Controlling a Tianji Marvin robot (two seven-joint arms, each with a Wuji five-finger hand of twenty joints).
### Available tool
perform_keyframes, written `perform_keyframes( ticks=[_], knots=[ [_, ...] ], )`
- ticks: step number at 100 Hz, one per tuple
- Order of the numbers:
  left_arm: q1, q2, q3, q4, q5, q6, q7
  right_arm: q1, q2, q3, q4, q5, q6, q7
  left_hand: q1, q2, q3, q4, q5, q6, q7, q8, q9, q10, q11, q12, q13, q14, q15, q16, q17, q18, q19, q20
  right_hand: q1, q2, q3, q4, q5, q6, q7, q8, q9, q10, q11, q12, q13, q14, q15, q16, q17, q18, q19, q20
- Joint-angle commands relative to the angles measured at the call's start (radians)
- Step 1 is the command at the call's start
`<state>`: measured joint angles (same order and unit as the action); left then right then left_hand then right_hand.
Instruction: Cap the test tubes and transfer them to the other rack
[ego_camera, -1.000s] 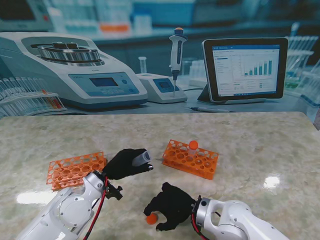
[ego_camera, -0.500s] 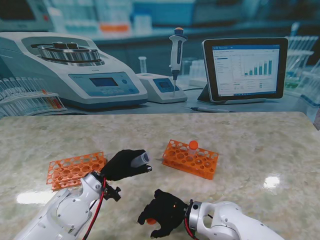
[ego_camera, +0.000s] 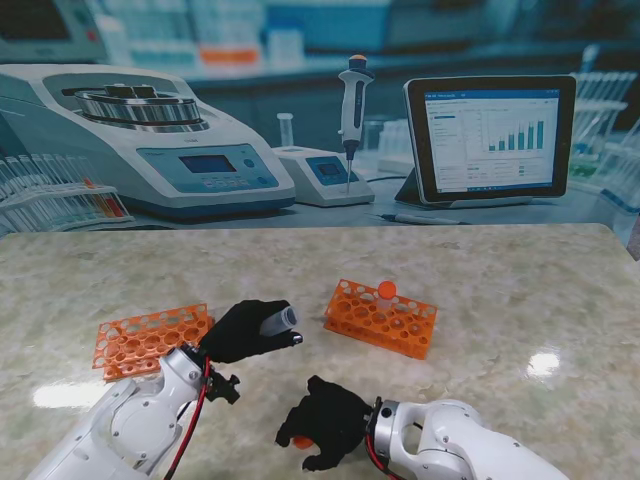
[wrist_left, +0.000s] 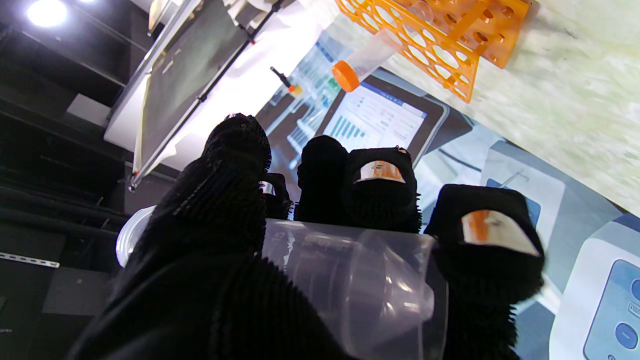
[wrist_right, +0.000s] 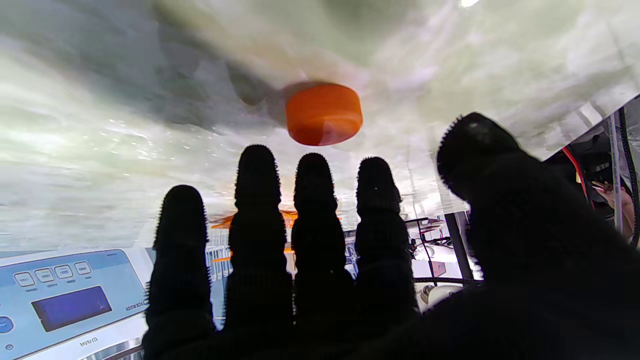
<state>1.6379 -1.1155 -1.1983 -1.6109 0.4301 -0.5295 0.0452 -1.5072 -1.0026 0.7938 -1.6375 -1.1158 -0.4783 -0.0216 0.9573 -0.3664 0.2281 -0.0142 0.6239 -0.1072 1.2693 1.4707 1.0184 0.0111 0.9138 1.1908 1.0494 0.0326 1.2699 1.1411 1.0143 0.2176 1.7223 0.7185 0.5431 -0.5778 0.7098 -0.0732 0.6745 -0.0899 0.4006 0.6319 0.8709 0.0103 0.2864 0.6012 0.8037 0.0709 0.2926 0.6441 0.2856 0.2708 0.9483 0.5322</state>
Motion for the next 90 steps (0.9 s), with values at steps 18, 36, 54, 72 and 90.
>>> perform_keyframes(
  ticks=[18,36,54,72,90],
  knots=[
    [0.004,0.002,0.0,-0.01,0.001,-0.002,-0.001,0.027,0.002,-0.026,0.017,-0.006,0.025,0.0,0.021,0.035,0.006,-0.011,0.019,-0.06,0.09,0.076,0.001,-0.037,0.01,0.002,0.015,-0.024,0.019,0.0,0.059,-0.067,0.15,-0.031,0.018,0.002,0.022,-0.01,-0.011,-0.022,-0.009,-0.013,-0.015,-0.023,-0.001,-0.004,-0.013,-0.026,0.066,0.029,-0.003,-0.025,0.02,0.026],
    [0.005,0.001,0.001,-0.011,0.001,0.0,0.0,0.057,0.0,-0.058,0.047,0.004,0.035,-0.016,0.021,0.037,0.003,-0.011,0.019,-0.06,0.09,0.076,0.0,-0.038,0.009,0.002,0.015,-0.023,0.019,0.0,0.058,-0.065,0.148,-0.033,0.024,-0.011,0.035,-0.011,0.004,-0.032,0.008,-0.01,-0.003,-0.027,0.011,0.003,0.004,-0.037,0.082,0.039,0.008,-0.03,0.033,0.033],
    [0.006,0.001,0.001,-0.013,0.002,0.002,0.002,0.072,-0.002,-0.075,0.07,0.011,0.04,-0.029,0.023,0.038,0.001,-0.01,0.018,-0.06,0.089,0.077,-0.001,-0.038,0.009,0.003,0.014,-0.023,0.019,-0.001,0.058,-0.062,0.146,-0.036,0.033,-0.028,0.051,-0.013,0.024,-0.046,0.029,-0.001,0.014,-0.031,0.025,0.013,0.021,-0.043,0.094,0.048,0.023,-0.037,0.048,0.041],
    [0.005,0.001,0.003,-0.014,0.002,0.003,0.001,0.076,-0.002,-0.08,0.08,0.0,0.046,-0.046,0.024,0.039,-0.001,-0.01,0.018,-0.06,0.089,0.077,-0.001,-0.039,0.009,0.003,0.013,-0.023,0.018,-0.001,0.058,-0.059,0.144,-0.039,0.05,-0.049,0.07,-0.015,0.045,-0.063,0.054,0.013,0.03,-0.039,0.041,0.026,0.041,-0.048,0.112,0.062,0.045,-0.052,0.074,0.056],
    [0.005,0.001,0.003,-0.014,0.004,0.005,0.002,0.087,-0.001,-0.092,0.101,-0.015,0.061,-0.071,0.025,0.04,-0.003,-0.01,0.018,-0.06,0.089,0.077,-0.003,-0.039,0.009,0.003,0.011,-0.021,0.018,-0.002,0.058,-0.058,0.145,-0.042,0.074,-0.074,0.091,-0.022,0.06,-0.073,0.073,0.026,0.046,-0.041,0.058,0.04,0.054,-0.054,0.133,0.077,0.065,-0.064,0.1,0.071]
  ],
)
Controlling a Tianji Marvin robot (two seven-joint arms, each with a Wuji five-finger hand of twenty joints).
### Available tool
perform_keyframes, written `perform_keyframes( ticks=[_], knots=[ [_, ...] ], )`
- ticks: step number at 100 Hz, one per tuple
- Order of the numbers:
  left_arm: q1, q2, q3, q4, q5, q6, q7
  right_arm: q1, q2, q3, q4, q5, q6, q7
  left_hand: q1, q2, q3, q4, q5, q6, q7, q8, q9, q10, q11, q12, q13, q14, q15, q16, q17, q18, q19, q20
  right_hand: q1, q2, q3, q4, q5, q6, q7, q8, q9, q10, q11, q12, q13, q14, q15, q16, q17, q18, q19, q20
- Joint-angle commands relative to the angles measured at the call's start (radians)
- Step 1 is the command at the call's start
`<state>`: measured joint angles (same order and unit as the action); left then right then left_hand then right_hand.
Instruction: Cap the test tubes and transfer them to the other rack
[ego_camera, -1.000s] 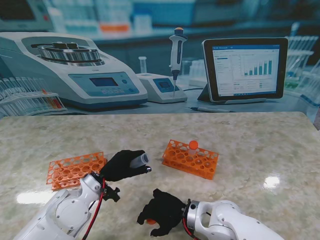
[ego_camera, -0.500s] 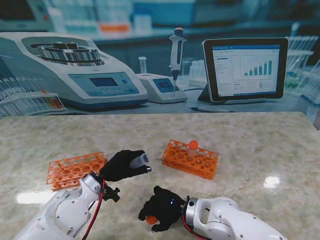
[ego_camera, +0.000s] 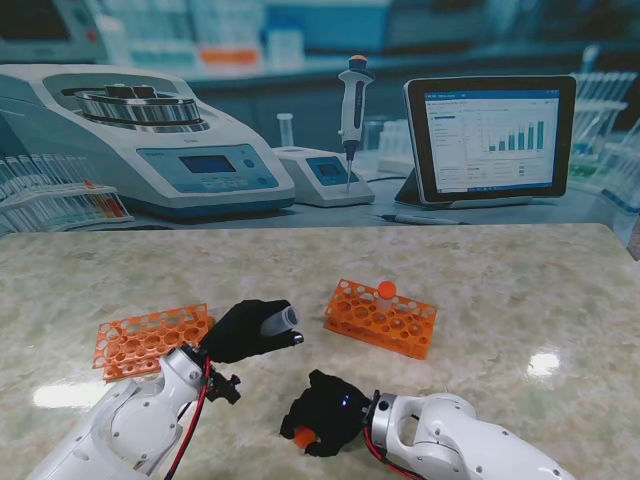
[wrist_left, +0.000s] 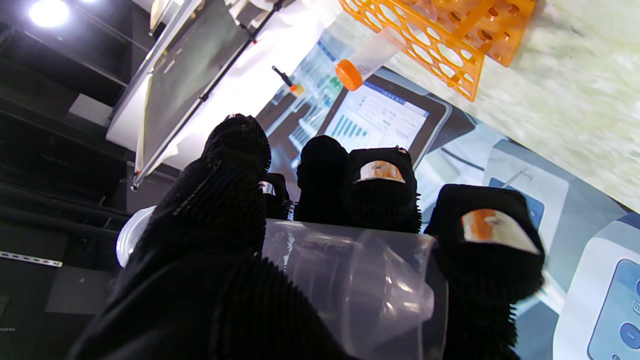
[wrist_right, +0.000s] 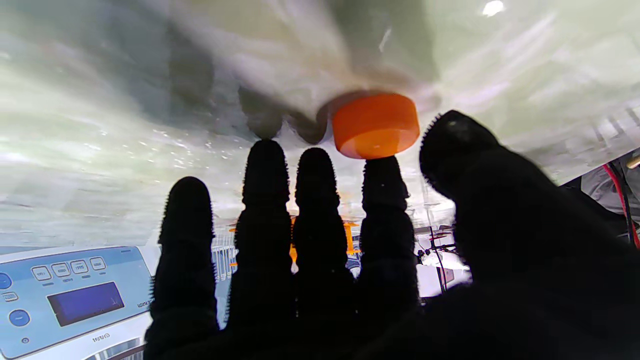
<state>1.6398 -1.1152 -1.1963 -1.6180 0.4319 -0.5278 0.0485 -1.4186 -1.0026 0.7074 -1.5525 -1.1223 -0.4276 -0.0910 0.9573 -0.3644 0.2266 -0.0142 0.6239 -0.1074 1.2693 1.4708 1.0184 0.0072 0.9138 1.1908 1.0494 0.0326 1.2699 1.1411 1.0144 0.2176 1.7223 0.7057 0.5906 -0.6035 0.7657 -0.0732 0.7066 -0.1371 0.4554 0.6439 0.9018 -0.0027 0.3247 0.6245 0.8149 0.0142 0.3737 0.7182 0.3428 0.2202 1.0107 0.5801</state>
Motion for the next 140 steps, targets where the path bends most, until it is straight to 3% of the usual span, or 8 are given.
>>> perform_keyframes(
  ticks=[1,16,37,42,50,66,140],
  knots=[
    [0.003,0.001,0.001,-0.007,0.002,0.003,-0.001,-0.001,-0.001,-0.006,0.017,-0.009,0.011,-0.003,0.025,0.038,-0.002,-0.01,0.018,-0.06,0.089,0.077,-0.003,-0.035,0.009,0.003,0.011,-0.021,0.018,-0.002,0.058,-0.057,0.145,-0.029,0.029,-0.05,0.036,-0.023,0.029,-0.025,0.019,0.014,0.015,-0.027,0.02,0.017,0.043,0.004,0.053,0.004,0.009,-0.015,0.039,0.024],
    [0.001,0.001,0.004,-0.008,0.002,0.005,-0.002,0.003,0.0,-0.007,0.032,-0.02,0.028,-0.021,0.025,0.039,-0.004,-0.009,0.017,-0.06,0.088,0.077,-0.002,-0.035,0.009,0.003,0.011,-0.021,0.019,-0.004,0.058,-0.056,0.146,-0.031,0.067,-0.071,0.044,-0.064,0.03,-0.034,0.051,0.013,0.028,-0.027,0.037,0.034,0.055,0.003,0.072,0.021,0.024,-0.024,0.056,0.036],
    [-0.001,0.001,0.006,-0.007,0.003,0.006,-0.003,0.003,0.0,0.003,0.046,-0.033,0.046,-0.033,0.027,0.04,-0.005,-0.009,0.017,-0.061,0.088,0.077,-0.001,-0.036,0.01,0.003,0.011,-0.021,0.021,-0.005,0.058,-0.055,0.148,-0.032,0.1,-0.092,0.061,-0.077,0.033,-0.041,0.081,0.012,0.042,-0.024,0.057,0.051,0.071,0.004,0.097,0.038,0.045,-0.036,0.074,0.046],
    [-0.001,0.001,0.006,-0.007,0.003,0.006,-0.003,0.001,0.0,0.008,0.048,-0.033,0.049,-0.034,0.026,0.039,-0.006,-0.009,0.017,-0.06,0.088,0.077,-0.001,-0.036,0.01,0.003,0.01,-0.021,0.021,-0.005,0.058,-0.055,0.148,-0.032,0.107,-0.093,0.064,-0.086,0.029,-0.043,0.1,0.002,0.04,-0.025,0.07,0.085,0.071,0.006,0.108,0.047,0.047,-0.037,0.077,0.05],
    [-0.002,0.001,0.007,-0.007,0.004,0.007,-0.003,0.001,0.0,0.012,0.052,-0.038,0.055,-0.036,0.026,0.04,-0.007,-0.009,0.017,-0.061,0.088,0.077,-0.002,-0.037,0.01,0.003,0.011,-0.022,0.022,-0.005,0.058,-0.055,0.149,-0.033,0.12,-0.097,0.069,-0.089,0.027,-0.047,0.124,-0.016,0.05,-0.024,0.056,0.143,0.078,0.006,0.118,0.055,0.055,-0.039,0.081,0.054],
    [-0.002,0.001,0.007,-0.007,0.005,0.007,-0.003,0.008,0.0,0.013,0.066,-0.041,0.07,-0.044,0.027,0.041,-0.008,-0.009,0.016,-0.061,0.088,0.077,-0.002,-0.037,0.01,0.003,0.01,-0.021,0.022,-0.006,0.058,-0.055,0.15,-0.034,0.145,-0.099,0.08,-0.092,0.029,-0.054,0.14,-0.016,0.059,-0.022,0.067,0.166,0.089,0.006,0.132,0.062,0.066,-0.043,0.088,0.057],
    [-0.004,0.002,0.009,-0.006,0.008,0.01,-0.003,0.045,0.005,-0.017,0.106,-0.046,0.076,-0.036,0.029,0.044,-0.013,-0.008,0.015,-0.062,0.087,0.077,-0.003,-0.038,0.009,0.003,0.01,-0.021,0.024,-0.009,0.058,-0.053,0.154,-0.038,0.19,-0.12,0.103,-0.111,0.047,-0.082,0.233,-0.063,0.13,-0.023,0.069,0.207,0.152,0.004,0.172,0.08,0.122,-0.052,0.106,0.056]
  ],
)
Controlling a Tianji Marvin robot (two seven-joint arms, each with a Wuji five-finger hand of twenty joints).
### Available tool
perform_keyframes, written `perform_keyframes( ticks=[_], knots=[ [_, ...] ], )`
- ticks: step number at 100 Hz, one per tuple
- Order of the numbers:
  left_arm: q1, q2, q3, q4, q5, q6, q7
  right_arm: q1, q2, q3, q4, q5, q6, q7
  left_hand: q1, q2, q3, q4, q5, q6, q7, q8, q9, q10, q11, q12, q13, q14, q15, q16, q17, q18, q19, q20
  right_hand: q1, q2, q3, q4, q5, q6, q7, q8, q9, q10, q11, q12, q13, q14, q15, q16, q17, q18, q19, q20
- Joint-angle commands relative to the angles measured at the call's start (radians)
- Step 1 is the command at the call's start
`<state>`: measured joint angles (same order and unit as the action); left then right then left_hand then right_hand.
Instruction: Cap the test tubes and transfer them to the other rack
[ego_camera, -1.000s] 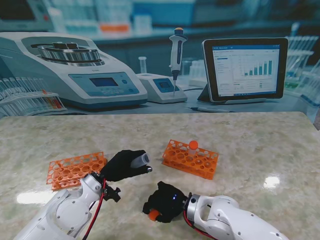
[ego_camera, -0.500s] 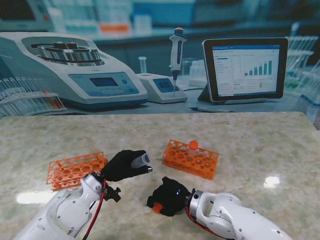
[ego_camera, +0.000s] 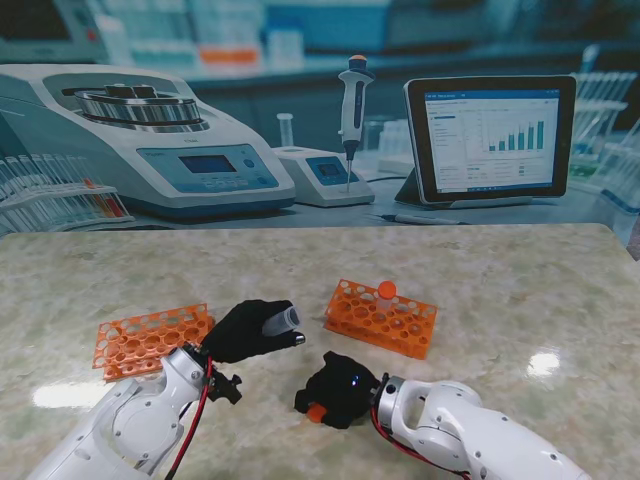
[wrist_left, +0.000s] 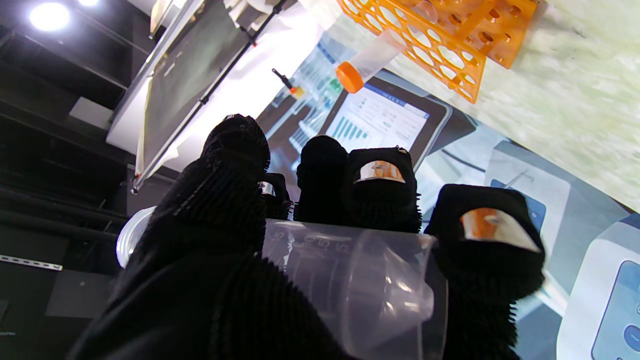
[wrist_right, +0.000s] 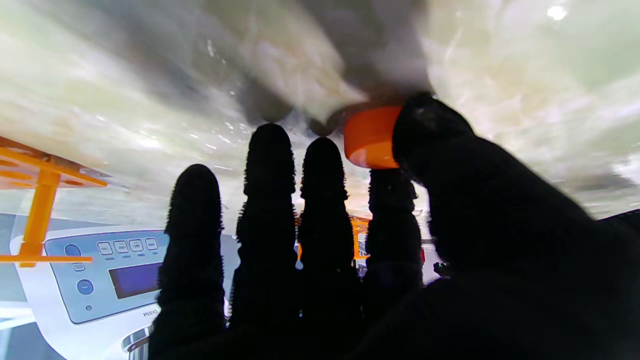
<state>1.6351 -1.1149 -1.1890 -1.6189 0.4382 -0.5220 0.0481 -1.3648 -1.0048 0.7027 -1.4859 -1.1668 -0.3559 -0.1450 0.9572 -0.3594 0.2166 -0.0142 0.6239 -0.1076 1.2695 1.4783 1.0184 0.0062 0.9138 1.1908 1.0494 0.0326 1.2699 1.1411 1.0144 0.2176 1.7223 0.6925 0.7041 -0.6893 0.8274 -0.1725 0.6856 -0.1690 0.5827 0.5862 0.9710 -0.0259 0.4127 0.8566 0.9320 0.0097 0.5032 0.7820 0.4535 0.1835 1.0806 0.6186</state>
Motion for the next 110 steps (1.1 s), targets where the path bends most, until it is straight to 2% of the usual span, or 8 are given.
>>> perform_keyframes(
  ticks=[1,8,10,13,33,67,110],
  knots=[
    [0.001,0.001,0.001,-0.005,0.001,0.004,-0.003,-0.008,0.007,-0.013,0.04,-0.001,0.005,0.017,0.028,0.039,-0.004,-0.008,0.014,-0.062,0.087,0.07,-0.003,-0.037,0.009,0.003,0.01,-0.021,0.024,-0.009,0.058,-0.053,0.154,-0.025,0.077,-0.035,0.041,-0.012,0.068,-0.052,0.107,-0.006,0.061,0.0,-0.019,-0.025,0.036,0.008,0.043,0.016,0.012,-0.015,0.037,0.017],
    [0.001,0.001,0.001,-0.006,0.002,0.004,-0.003,-0.006,0.007,-0.016,0.043,0.001,0.004,0.016,0.028,0.039,-0.005,-0.008,0.015,-0.062,0.087,0.07,-0.003,-0.037,0.009,0.002,0.01,-0.021,0.024,-0.009,0.058,-0.052,0.154,-0.025,0.08,-0.042,0.043,-0.014,0.074,-0.057,0.12,-0.011,0.073,0.0,-0.017,-0.021,0.043,0.008,0.049,0.02,0.02,-0.017,0.039,0.017],
    [0.001,0.001,0.001,-0.006,0.002,0.004,-0.003,-0.006,0.007,-0.017,0.044,0.001,0.003,0.017,0.029,0.039,-0.004,-0.008,0.015,-0.062,0.087,0.07,-0.003,-0.037,0.009,0.002,0.01,-0.021,0.024,-0.009,0.058,-0.052,0.154,-0.025,0.08,-0.044,0.047,-0.019,0.066,-0.059,0.155,-0.045,0.079,0.0,-0.026,-0.012,0.044,0.008,0.054,0.027,0.023,-0.017,0.041,0.013],
    [0.001,0.001,0.001,-0.006,0.003,0.003,-0.002,-0.005,0.007,-0.017,0.044,0.002,0.003,0.018,0.029,0.039,-0.004,-0.008,0.014,-0.062,0.087,0.07,-0.002,-0.038,0.009,0.002,0.01,-0.021,0.024,-0.009,0.058,-0.052,0.154,-0.025,0.081,-0.047,0.048,-0.02,0.066,-0.063,0.168,-0.054,0.084,0.002,-0.027,-0.009,0.048,0.008,0.056,0.029,0.025,-0.016,0.042,0.012],
    [0.002,0.001,0.0,-0.006,0.004,0.003,-0.001,0.001,0.008,-0.027,0.051,0.005,-0.003,0.019,0.029,0.038,-0.005,-0.008,0.015,-0.062,0.087,0.069,-0.002,-0.038,0.01,0.002,0.01,-0.021,0.024,-0.01,0.058,-0.052,0.154,-0.026,0.084,-0.064,0.042,-0.024,0.083,-0.081,0.199,-0.051,0.12,-0.007,-0.013,-0.002,0.081,0.006,0.073,0.038,0.054,-0.02,0.051,0.012],
    [0.001,0.001,0.0,-0.006,0.005,0.004,-0.001,0.011,0.007,-0.035,0.06,0.022,-0.016,0.028,0.03,0.04,-0.007,-0.008,0.014,-0.063,0.086,0.069,-0.002,-0.039,0.009,0.002,0.01,-0.021,0.024,-0.01,0.058,-0.052,0.154,-0.026,0.123,-0.019,0.071,-0.019,0.108,-0.105,0.255,-0.09,0.172,-0.015,-0.005,-0.013,0.122,0.016,0.092,0.101,0.094,-0.026,0.06,0.005],
    [0.003,0.001,-0.002,-0.006,0.005,0.005,0.0,0.016,0.003,-0.03,0.064,0.045,-0.042,0.039,0.029,0.042,-0.009,-0.008,0.014,-0.063,0.086,0.069,-0.003,-0.039,0.009,0.001,0.01,-0.021,0.025,-0.01,0.058,-0.052,0.154,-0.027,0.156,0.028,0.126,-0.005,0.161,-0.105,0.248,-0.096,0.212,-0.021,0.007,-0.024,0.154,0.021,0.097,0.122,0.119,-0.031,0.068,0.001]
  ],
)
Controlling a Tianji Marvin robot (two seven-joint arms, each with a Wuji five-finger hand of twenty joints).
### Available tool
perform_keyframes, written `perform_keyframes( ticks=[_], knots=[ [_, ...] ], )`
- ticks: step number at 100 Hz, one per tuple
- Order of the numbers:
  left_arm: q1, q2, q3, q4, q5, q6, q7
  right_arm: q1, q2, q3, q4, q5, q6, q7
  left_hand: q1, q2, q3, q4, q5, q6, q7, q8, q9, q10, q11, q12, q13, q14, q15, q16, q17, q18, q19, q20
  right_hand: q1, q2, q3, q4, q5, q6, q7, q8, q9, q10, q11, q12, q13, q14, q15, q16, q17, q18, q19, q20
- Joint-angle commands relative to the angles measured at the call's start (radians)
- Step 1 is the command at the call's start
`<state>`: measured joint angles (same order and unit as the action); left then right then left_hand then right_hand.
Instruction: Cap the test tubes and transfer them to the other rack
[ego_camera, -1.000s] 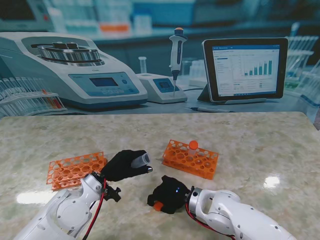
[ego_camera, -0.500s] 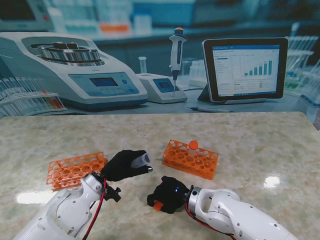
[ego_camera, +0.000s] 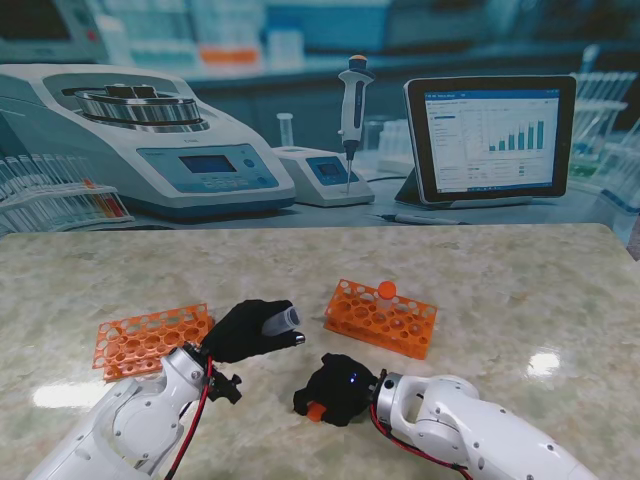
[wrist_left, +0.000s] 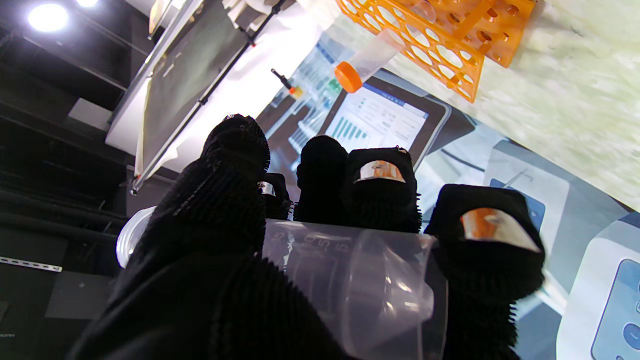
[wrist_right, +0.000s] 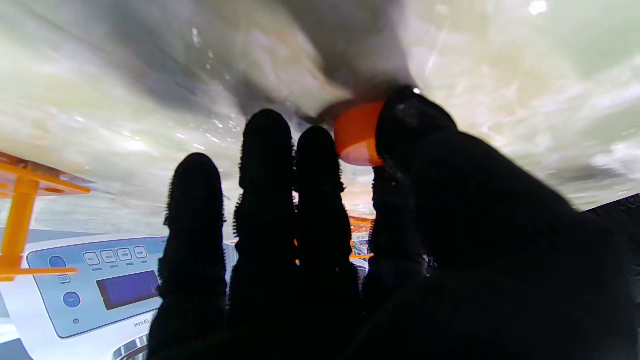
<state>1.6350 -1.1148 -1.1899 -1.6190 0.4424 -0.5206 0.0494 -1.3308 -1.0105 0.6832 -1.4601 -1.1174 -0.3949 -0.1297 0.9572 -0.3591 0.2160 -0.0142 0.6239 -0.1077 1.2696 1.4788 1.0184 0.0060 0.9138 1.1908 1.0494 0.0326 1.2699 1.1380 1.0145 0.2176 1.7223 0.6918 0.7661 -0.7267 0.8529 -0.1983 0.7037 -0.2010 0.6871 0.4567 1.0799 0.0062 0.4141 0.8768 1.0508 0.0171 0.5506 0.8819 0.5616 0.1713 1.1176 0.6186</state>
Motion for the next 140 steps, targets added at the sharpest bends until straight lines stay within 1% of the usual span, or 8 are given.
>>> perform_keyframes(
  ticks=[1,9,11,14,52,86,110,140],
  knots=[
    [0.003,0.001,-0.001,-0.006,0.001,0.004,-0.001,-0.018,0.009,-0.01,0.038,-0.004,-0.004,0.025,0.029,0.041,-0.008,-0.008,0.014,-0.063,0.086,0.068,-0.003,-0.039,0.009,0.001,0.01,-0.021,0.025,-0.007,0.058,-0.052,0.154,-0.026,0.094,0.065,0.101,0.021,0.144,-0.073,0.143,0.034,0.105,-0.054,0.006,-0.044,0.035,0.013,0.05,0.022,0.011,-0.019,0.031,0.001],
    [0.004,0.001,-0.002,-0.007,0.002,0.004,0.0,-0.017,0.008,-0.008,0.038,0.001,-0.014,0.03,0.029,0.04,-0.009,-0.008,0.014,-0.063,0.086,0.068,-0.002,-0.039,0.009,0.001,0.01,-0.021,0.025,-0.007,0.058,-0.052,0.154,-0.026,0.101,0.069,0.111,0.023,0.152,-0.072,0.136,0.036,0.108,-0.052,0.008,-0.045,0.037,0.016,0.049,0.024,0.013,-0.018,0.03,-0.001],
    [0.004,0.001,-0.003,-0.007,0.002,0.004,0.0,-0.016,0.008,-0.007,0.037,0.002,-0.016,0.031,0.029,0.041,-0.008,-0.008,0.014,-0.064,0.086,0.068,-0.002,-0.039,0.009,0.001,0.01,-0.021,0.025,-0.007,0.058,-0.052,0.154,-0.026,0.099,0.068,0.122,0.019,0.161,-0.07,0.11,0.061,0.107,-0.053,0.012,-0.049,0.039,0.016,0.047,0.028,0.013,-0.019,0.032,-0.005],
    [0.004,0.001,-0.003,-0.007,0.002,0.003,0.0,-0.017,0.008,-0.006,0.036,0.002,-0.019,0.032,0.03,0.04,-0.008,-0.008,0.014,-0.064,0.086,0.068,-0.002,-0.038,0.01,0.001,0.01,-0.021,0.025,-0.007,0.058,-0.052,0.154,-0.026,0.1,0.07,0.126,0.019,0.165,-0.069,0.103,0.068,0.109,-0.054,0.014,-0.05,0.04,0.015,0.046,0.029,0.014,-0.019,0.033,-0.006],
    [0.006,0.0,-0.006,-0.007,0.004,0.002,0.003,-0.037,0.01,0.042,0.004,0.002,-0.049,0.067,0.03,0.042,-0.01,-0.007,0.013,-0.063,0.086,0.068,-0.003,-0.04,0.009,0.0,0.01,-0.021,0.025,-0.007,0.058,-0.052,0.154,-0.026,0.114,0.077,0.133,0.025,0.182,-0.062,0.09,0.073,0.117,-0.051,0.02,-0.049,0.046,0.02,0.048,0.031,0.021,-0.017,0.032,-0.01],
    [0.008,0.0,-0.01,-0.008,0.006,-0.001,0.005,-0.053,0.007,0.063,-0.002,-0.01,-0.047,0.04,0.032,0.042,-0.01,-0.007,0.014,-0.063,0.086,0.068,-0.003,-0.039,0.01,0.0,0.01,-0.021,0.025,-0.007,0.058,-0.052,0.154,-0.026,0.107,0.053,0.124,0.023,0.171,-0.062,0.09,0.08,0.107,-0.049,0.02,-0.046,0.038,0.022,0.045,0.033,0.014,-0.016,0.027,-0.013],
    [0.015,0.001,-0.016,-0.015,0.007,-0.002,0.004,-0.082,0.008,0.093,-0.027,-0.031,-0.045,0.022,0.031,0.042,-0.011,-0.007,0.014,-0.063,0.086,0.068,-0.002,-0.039,0.01,0.0,0.01,-0.021,0.025,-0.007,0.058,-0.052,0.154,-0.026,0.11,0.03,0.124,0.022,0.167,-0.065,0.092,0.082,0.104,-0.05,0.022,-0.042,0.035,0.023,0.045,0.037,0.013,-0.019,0.026,-0.015],
    [0.017,0.001,-0.016,-0.016,0.01,-0.003,0.006,-0.096,0.006,0.11,-0.035,-0.042,-0.041,-0.001,0.031,0.041,-0.011,-0.007,0.014,-0.062,0.086,0.068,-0.003,-0.039,0.01,0.0,0.01,-0.021,0.025,-0.007,0.058,-0.052,0.154,-0.026,0.106,0.019,0.123,0.019,0.162,-0.065,0.093,0.084,0.099,-0.051,0.021,-0.041,0.031,0.023,0.046,0.042,0.012,-0.019,0.024,-0.016]
  ],
)
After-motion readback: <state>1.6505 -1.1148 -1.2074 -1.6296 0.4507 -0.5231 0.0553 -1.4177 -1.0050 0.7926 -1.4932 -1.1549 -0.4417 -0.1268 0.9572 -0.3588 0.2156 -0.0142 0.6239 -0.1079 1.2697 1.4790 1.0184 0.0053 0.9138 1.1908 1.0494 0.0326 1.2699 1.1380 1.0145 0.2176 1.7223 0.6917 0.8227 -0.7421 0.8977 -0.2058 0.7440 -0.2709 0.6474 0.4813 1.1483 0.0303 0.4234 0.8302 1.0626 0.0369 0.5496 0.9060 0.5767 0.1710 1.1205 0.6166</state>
